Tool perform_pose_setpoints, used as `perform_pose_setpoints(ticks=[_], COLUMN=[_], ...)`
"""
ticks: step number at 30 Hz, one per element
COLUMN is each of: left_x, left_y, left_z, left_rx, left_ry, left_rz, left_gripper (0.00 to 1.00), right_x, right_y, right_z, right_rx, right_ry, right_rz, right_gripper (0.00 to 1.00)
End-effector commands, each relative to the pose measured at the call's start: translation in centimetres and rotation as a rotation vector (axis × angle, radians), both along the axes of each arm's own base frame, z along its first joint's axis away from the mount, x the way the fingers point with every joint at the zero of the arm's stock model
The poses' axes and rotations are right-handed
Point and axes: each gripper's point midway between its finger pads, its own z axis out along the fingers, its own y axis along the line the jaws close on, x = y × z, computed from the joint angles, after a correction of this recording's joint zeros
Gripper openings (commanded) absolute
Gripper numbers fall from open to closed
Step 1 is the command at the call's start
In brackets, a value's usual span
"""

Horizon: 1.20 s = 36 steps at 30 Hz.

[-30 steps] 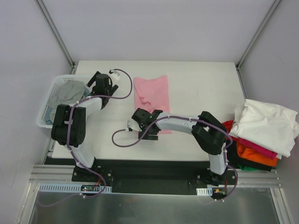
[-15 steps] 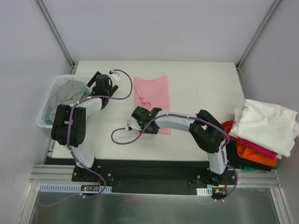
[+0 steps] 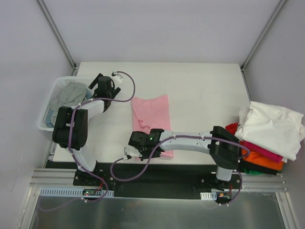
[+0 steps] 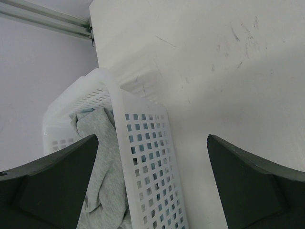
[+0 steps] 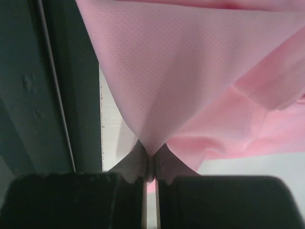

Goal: Fold and stack the t-shirts
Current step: Fold the long partially folded tshirt into a neat square

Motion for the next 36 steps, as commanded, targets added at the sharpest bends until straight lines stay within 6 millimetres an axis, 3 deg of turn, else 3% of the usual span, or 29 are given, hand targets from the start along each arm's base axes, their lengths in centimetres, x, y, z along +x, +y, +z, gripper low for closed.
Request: perform_pose_setpoints(ticks=[1, 7, 16, 22, 28, 36], left_x=[0.7, 0.4, -0.4, -0.7, -0.7, 0.4], left_y=[0.0, 0.1, -0.2, -0.2, 0.1, 1.7], left_z=[0.9, 0.6, 0.4, 1.1, 1.4, 3.6], left_rx=[-0.016, -0.018, -0.07, -0.077, -0.067, -0.016], left_ry=[-0.046, -0.051, -0.047, -0.058, -0.074, -0.153], left_rz=[0.008, 0.018, 0.024, 0.026, 0.043, 0.108], left_gripper=[0.99, 0.99, 0.99, 0.99, 0.99, 0.99], right_x=[0.7, 4.6, 12.8, 17.0, 19.8, 22.8], right_y=[-0.2, 1.1, 1.6, 1.9, 2.7, 3.0], right_z=[3.8, 7.4, 10.6, 13.0, 14.4, 14.8], right_rx=[0.051, 0.095, 0.152, 0.19, 0.207, 0.174], right_ry=[-0.072, -0.232, -0.362, -0.423, -0.471, -0.543], right_rz=[-0.043, -0.053, -0.16, -0.204, -0.201, -0.177], right_gripper=[0.01, 0.01, 0.01, 0.01, 0.01, 0.01])
